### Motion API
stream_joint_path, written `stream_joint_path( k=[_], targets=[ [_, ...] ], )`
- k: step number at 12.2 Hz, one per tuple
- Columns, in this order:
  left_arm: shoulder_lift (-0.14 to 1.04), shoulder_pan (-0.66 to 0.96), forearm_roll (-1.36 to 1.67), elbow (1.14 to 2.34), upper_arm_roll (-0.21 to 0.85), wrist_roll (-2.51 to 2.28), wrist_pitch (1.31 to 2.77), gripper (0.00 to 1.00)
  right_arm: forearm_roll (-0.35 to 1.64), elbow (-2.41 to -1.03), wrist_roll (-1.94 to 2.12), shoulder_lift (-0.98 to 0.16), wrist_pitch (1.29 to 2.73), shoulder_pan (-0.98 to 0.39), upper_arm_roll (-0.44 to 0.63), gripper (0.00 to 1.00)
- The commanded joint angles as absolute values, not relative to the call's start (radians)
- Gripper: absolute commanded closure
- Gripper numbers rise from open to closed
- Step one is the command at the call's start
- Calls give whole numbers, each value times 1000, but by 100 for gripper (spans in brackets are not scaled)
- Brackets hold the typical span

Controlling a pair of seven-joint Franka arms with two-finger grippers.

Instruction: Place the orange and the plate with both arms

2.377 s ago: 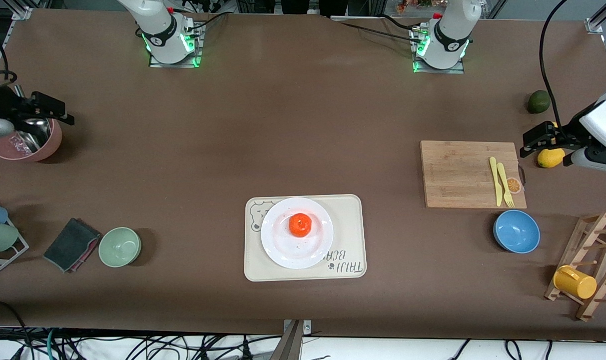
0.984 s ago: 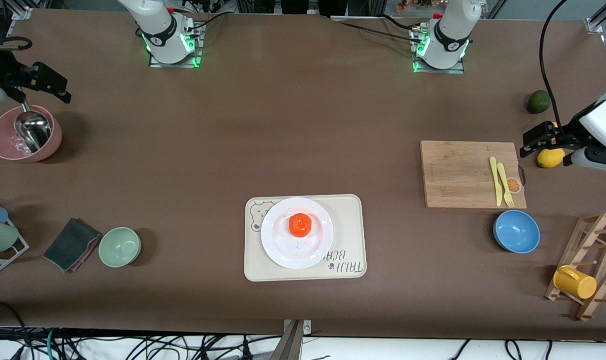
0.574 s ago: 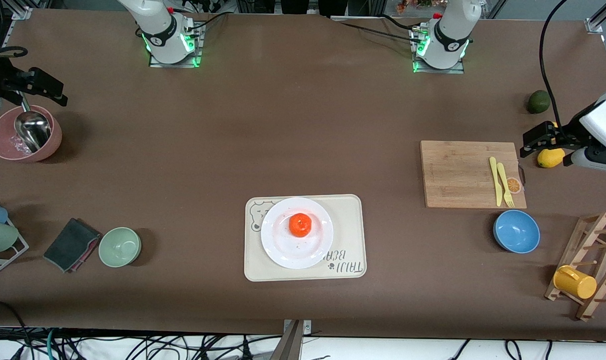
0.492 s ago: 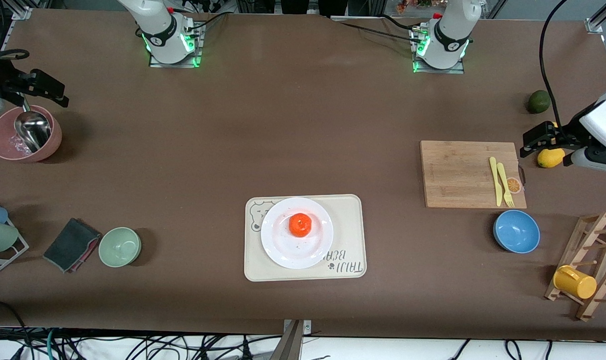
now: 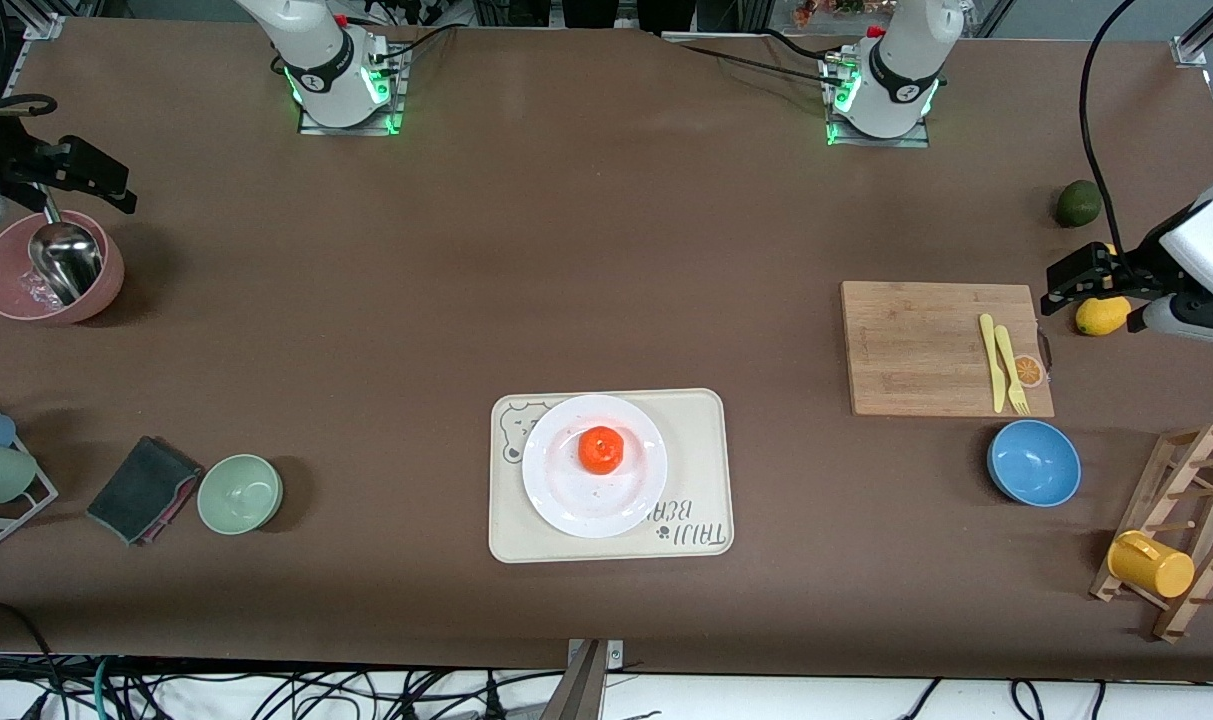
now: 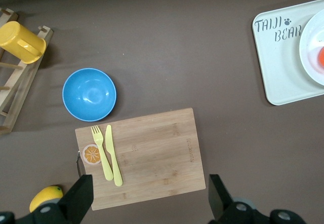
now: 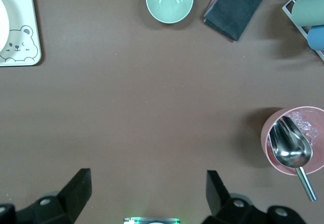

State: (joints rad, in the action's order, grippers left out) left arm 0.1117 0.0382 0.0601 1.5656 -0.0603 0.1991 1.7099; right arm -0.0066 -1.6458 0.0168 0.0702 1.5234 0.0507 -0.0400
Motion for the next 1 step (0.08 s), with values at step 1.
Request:
stream_joint_path(
  k=[1],
  targets=[
    [118,34,87,1546,-61,222,1703,0,-8,-1614,21,58,1497,54,-46,0]
  ],
)
